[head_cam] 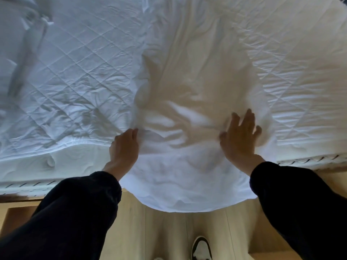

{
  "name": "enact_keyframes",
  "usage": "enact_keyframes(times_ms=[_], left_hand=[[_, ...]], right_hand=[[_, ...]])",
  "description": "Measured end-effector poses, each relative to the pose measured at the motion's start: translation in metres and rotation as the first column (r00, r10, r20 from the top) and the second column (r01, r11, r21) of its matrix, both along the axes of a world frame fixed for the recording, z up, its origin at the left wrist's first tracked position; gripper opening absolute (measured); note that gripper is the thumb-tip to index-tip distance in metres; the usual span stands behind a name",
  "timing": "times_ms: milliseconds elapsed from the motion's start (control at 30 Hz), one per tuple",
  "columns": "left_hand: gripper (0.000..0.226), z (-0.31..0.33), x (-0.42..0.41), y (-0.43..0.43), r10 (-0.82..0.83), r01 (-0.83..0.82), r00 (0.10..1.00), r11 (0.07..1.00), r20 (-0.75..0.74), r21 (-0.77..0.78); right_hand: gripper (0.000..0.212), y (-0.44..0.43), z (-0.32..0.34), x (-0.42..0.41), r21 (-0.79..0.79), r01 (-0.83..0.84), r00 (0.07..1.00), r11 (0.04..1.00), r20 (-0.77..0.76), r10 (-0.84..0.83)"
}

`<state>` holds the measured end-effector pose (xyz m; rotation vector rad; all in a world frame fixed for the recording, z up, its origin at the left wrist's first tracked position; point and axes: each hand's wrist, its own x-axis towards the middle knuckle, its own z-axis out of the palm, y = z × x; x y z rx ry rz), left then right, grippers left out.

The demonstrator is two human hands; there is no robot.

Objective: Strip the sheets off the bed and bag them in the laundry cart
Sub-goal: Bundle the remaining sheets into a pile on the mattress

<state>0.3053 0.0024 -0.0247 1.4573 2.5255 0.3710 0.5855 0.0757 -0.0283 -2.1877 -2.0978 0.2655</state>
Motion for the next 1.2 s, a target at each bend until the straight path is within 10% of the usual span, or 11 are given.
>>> enact_keyframes(times_ms=[200, 467, 767, 933, 1200], left_hand=[[0.049, 0.012, -0.004, -0.013, -0.156, 0.132, 0.965, 0.984, -0.213, -0.122], [0.043, 0.022, -0.015, -0.057, -0.164, 0.159, 0.985, 0.982, -0.047, -0.106], [0.044, -0.003, -0.028, -0.131, -0.037, 0.061, 0.988, 0.986, 0.148, -0.158], [0.022, -0.002, -0.027, -0.08, 0.063, -0.047, 0.946, 0.997, 0.318, -0.058], [0.073, 0.01, -0.014, 0.0, 0.202, -0.239, 0.801, 0.971, 0.563, -0.007]], right_hand=[[0.062, -0.034, 0.027, -0.096, 0.024, -0.555, 0.809, 0.832, -0.219, 0.546], [0.012, -0.041, 0.017, -0.126, -0.114, -0.475, 0.861, 0.873, -0.267, 0.433], [0.017, -0.059, 0.016, -0.143, -0.189, -0.659, 0.748, 0.728, -0.273, 0.605], [0.027, -0.067, 0.005, -0.142, -0.088, -0.641, 0.767, 0.763, -0.114, 0.632], [0.029, -0.016, 0.001, -0.08, -0.048, -0.147, 0.989, 0.988, 0.014, 0.148]])
